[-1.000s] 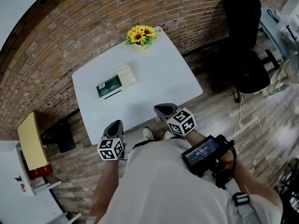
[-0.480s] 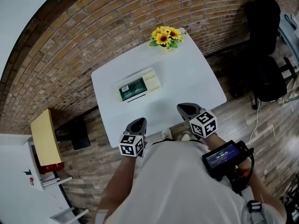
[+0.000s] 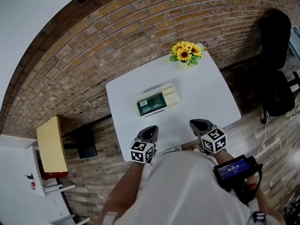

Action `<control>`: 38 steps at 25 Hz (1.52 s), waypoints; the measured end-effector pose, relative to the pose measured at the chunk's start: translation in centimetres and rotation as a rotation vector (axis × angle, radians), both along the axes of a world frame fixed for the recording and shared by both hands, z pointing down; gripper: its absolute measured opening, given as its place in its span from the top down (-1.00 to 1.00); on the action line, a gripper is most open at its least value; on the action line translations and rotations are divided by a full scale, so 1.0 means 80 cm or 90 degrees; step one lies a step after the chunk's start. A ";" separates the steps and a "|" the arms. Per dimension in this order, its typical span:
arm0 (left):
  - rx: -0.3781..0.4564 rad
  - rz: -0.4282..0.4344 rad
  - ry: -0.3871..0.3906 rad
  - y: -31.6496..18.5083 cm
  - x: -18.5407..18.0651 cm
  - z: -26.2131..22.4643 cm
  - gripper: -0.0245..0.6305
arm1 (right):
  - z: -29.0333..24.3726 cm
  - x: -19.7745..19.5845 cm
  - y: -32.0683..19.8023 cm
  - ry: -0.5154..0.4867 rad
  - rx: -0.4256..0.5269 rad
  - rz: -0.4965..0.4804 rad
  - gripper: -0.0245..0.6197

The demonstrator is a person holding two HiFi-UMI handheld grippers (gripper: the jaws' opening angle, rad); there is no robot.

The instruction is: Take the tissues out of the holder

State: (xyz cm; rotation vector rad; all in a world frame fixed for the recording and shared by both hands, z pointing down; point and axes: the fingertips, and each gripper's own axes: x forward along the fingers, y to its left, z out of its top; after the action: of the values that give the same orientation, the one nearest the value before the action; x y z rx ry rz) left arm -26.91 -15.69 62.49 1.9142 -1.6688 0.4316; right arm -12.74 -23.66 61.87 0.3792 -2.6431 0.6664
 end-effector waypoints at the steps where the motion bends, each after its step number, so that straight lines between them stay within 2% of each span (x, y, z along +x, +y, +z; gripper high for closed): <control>1: 0.001 0.004 -0.003 -0.002 -0.005 0.000 0.85 | 0.001 -0.002 0.000 0.003 -0.001 0.004 0.90; 6: -0.001 0.032 -0.025 -0.017 -0.032 0.002 0.85 | 0.005 -0.012 -0.004 0.013 -0.004 0.023 0.90; 12: -0.001 0.071 -0.093 -0.051 -0.078 -0.008 0.85 | 0.005 -0.015 -0.009 0.024 -0.002 0.046 0.90; 15: -0.013 0.111 -0.115 -0.071 -0.092 -0.009 0.85 | 0.006 -0.008 -0.013 0.030 -0.003 0.063 0.90; 20: -0.064 0.201 -0.170 -0.102 -0.107 0.003 0.84 | 0.008 0.008 -0.017 0.038 -0.005 0.091 0.90; 26: -0.141 0.321 -0.186 -0.117 -0.104 0.023 0.65 | 0.010 0.023 -0.013 0.045 -0.009 0.113 0.90; 30: -0.191 0.387 -0.218 -0.117 -0.105 0.039 0.54 | 0.011 0.038 -0.010 0.051 -0.014 0.136 0.90; 34: -0.235 0.470 -0.258 -0.118 -0.102 0.052 0.24 | 0.014 0.051 -0.009 0.054 -0.018 0.157 0.90; 38: -0.275 0.508 -0.280 -0.123 -0.104 0.065 0.23 | 0.014 0.060 -0.007 0.054 -0.020 0.172 0.90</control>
State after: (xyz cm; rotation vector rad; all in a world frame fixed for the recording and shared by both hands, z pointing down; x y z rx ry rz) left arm -35.26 -25.56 67.65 2.1564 -0.8319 1.4730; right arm -7.95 -24.22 63.01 0.7481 -2.5208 0.7546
